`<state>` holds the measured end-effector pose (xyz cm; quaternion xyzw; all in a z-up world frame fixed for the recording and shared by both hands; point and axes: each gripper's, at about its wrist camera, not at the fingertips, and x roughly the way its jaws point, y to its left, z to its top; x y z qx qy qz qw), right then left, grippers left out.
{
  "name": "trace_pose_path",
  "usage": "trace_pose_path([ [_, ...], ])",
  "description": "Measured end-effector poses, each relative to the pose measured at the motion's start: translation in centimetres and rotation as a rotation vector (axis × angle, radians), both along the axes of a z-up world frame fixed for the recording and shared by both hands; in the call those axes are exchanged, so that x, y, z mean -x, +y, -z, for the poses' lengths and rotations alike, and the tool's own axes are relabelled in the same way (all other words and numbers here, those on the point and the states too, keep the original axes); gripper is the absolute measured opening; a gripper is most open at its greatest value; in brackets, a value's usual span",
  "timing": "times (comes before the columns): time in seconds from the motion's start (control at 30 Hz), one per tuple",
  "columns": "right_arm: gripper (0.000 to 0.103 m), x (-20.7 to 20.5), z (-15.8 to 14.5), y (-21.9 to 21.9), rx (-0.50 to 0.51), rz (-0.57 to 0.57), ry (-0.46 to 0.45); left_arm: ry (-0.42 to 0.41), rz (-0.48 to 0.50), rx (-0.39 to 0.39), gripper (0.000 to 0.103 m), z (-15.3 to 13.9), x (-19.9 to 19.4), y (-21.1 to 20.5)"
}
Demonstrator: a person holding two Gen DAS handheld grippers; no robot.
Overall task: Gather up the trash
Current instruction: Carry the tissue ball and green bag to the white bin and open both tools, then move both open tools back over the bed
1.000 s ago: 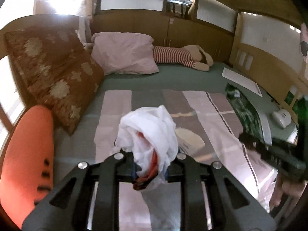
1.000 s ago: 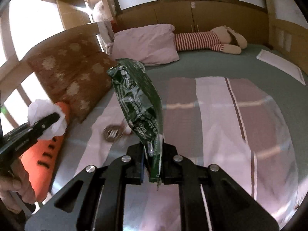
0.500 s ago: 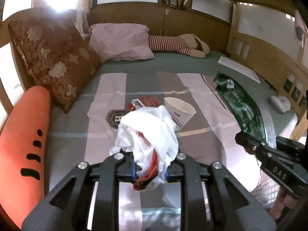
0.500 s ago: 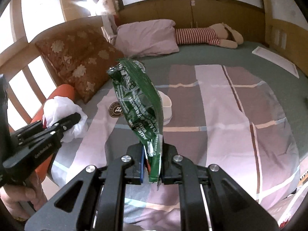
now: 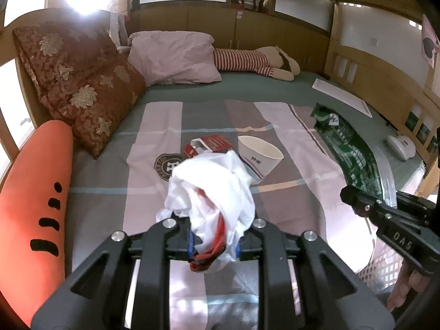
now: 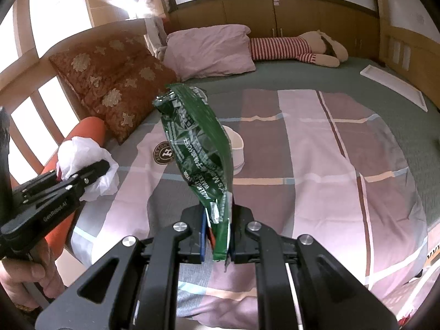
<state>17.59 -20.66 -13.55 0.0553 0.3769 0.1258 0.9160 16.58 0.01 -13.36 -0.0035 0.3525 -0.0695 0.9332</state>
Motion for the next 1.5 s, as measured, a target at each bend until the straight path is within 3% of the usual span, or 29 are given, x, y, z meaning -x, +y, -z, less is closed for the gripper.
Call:
trace_pose_path([
  [0.13,0.012,2.4,-2.9,-3.5,-0.058,0.030,-0.067,-0.008,0.041,0.014,0.021,0.0,0.2,-0.3],
  [0.27,0.013,9.1,-5.6,-11.2,-0.056,0.141,-0.141,-0.017,0.117,0.016,0.021,0.0,0.8,-1.6],
  [0.33,0.013,12.8,-5.4,-15.5,-0.008,0.234,-0.133,0.000,0.178,0.049,0.021,-0.3,1.0,-2.6],
  [0.43,0.013,17.9,-3.0,-21.4,0.042,0.365,-0.050,-0.012,0.301,0.048,0.021,-1.3,2.3,-6.1],
  [0.5,0.018,20.8,0.0,-24.5,0.060,0.434,0.024,-0.025,0.405,0.040,0.021,-2.2,3.6,-9.3],
  [0.53,0.031,21.6,1.4,-25.7,0.067,0.471,0.066,-0.019,0.470,0.040,0.021,-2.6,4.4,-11.6],
  [0.57,0.049,22.5,3.1,-27.0,0.076,0.516,0.124,-0.001,0.531,0.047,0.021,-2.9,5.2,-13.9],
  [0.6,0.058,23.2,4.9,-28.2,0.084,0.555,0.194,0.018,0.583,0.057,0.021,-3.0,5.8,-15.9],
  [0.67,0.061,24.7,6.3,-29.9,0.080,0.626,0.253,0.079,0.709,0.087,0.021,-3.3,7.6,-21.1],
  [0.77,0.061,27.1,4.5,-32.2,0.022,0.686,0.180,0.164,0.867,0.111,0.024,-3.0,10.5,-28.0],
  [0.8,0.061,27.9,3.2,-32.7,0.031,0.718,0.134,0.199,0.915,0.112,0.029,-2.6,11.7,-30.6],
  [0.87,0.063,29.1,0.6,-33.6,0.022,0.766,0.046,0.253,0.973,0.117,0.059,-1.9,12.9,-33.7],
  [0.9,0.064,29.7,-0.8,-34.0,0.003,0.787,-0.005,0.282,0.996,0.109,0.093,-1.4,13.3,-35.2],
  [0.93,0.065,30.1,-1.8,-34.2,-0.012,0.796,-0.041,0.303,1.005,0.091,0.100,-0.9,13.7,-36.8],
  [1.03,0.066,30.3,-4.1,-33.8,-0.020,0.776,-0.111,0.334,0.964,0.053,0.100,0.1,13.1,-38.1],
  [1.1,0.069,29.6,-4.5,-32.5,-0.014,0.731,-0.122,0.334,0.913,0.094,0.100,-0.4,11.7,-36.4],
  [1.2,0.075,27.2,-3.6,-29.2,0.018,0.649,-0.100,0.240,0.803,0.129,0.100,-2.3,9.5,-31.2],
  [1.27,0.075,24.4,-2.5,-26.1,0.024,0.572,-0.074,0.134,0.678,0.088,0.100,-3.4,8.0,-25.7],
  [1.37,0.075,20.8,-1.7,-21.5,0.007,0.432,-0.054,0.041,0.504,0.016,0.100,-3.5,6.1,-17.6],
  [1.5,0.075,15.6,-1.7,-14.9,0.013,0.254,-0.042,0.033,0.302,-0.086,0.100,-2.8,2.9,-9.1],
])
